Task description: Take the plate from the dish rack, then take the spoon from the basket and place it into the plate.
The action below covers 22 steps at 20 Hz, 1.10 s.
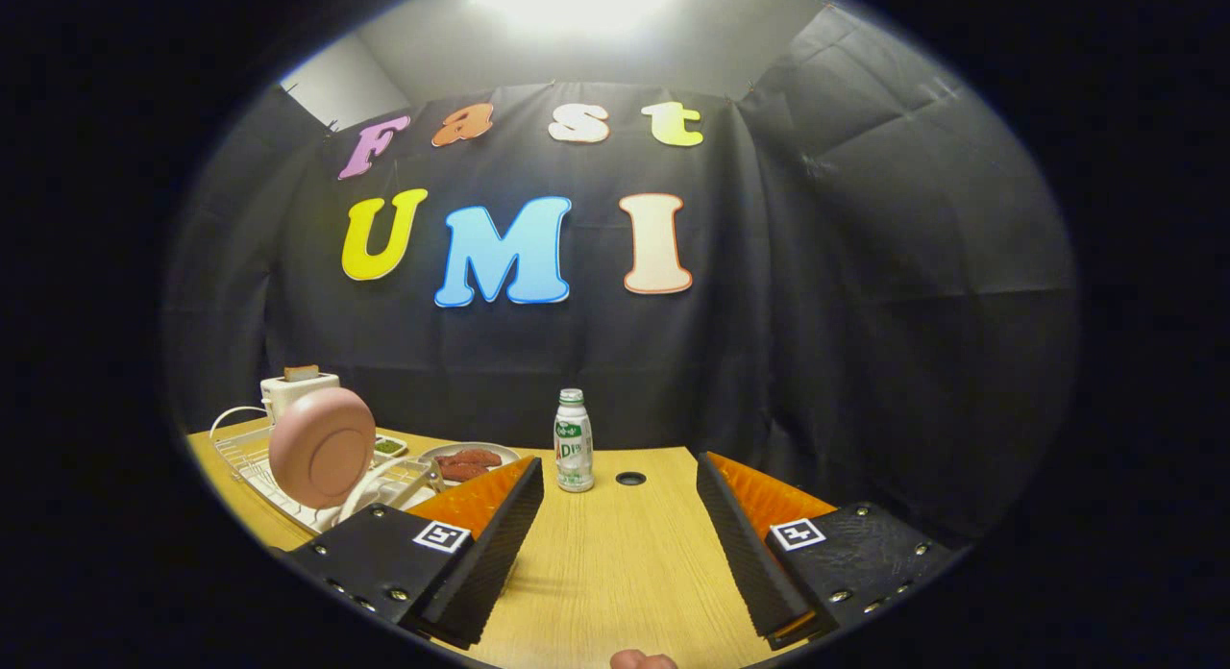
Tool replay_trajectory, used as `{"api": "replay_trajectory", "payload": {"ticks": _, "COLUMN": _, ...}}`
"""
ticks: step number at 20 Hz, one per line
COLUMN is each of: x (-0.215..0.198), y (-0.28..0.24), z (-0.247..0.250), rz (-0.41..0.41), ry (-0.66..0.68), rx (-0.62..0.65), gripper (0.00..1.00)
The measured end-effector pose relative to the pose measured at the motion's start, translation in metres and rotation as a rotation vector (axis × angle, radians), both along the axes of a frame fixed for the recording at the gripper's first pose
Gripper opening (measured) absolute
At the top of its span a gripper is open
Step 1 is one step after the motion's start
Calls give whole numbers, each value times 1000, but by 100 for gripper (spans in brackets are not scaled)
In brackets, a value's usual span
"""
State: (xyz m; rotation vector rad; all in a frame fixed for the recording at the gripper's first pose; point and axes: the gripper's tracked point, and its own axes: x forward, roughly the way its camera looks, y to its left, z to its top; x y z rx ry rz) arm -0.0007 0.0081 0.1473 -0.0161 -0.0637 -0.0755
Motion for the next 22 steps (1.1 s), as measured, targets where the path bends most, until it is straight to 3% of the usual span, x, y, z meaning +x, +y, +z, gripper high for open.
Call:
{"api": "replay_trajectory", "payload": {"ticks": 9, "x": -23, "y": 66, "z": 82, "rz": 24, "ry": -19, "rx": 24, "gripper": 98}}
{"api": "replay_trajectory", "payload": {"ticks": 16, "x": -9, "y": 124, "z": 138, "rz": 78, "ry": -39, "rx": -42, "gripper": 98}}
{"api": "replay_trajectory", "payload": {"ticks": 22, "x": 9, "y": 186, "z": 149, "rz": 151, "ry": 12, "rx": -55, "gripper": 98}}
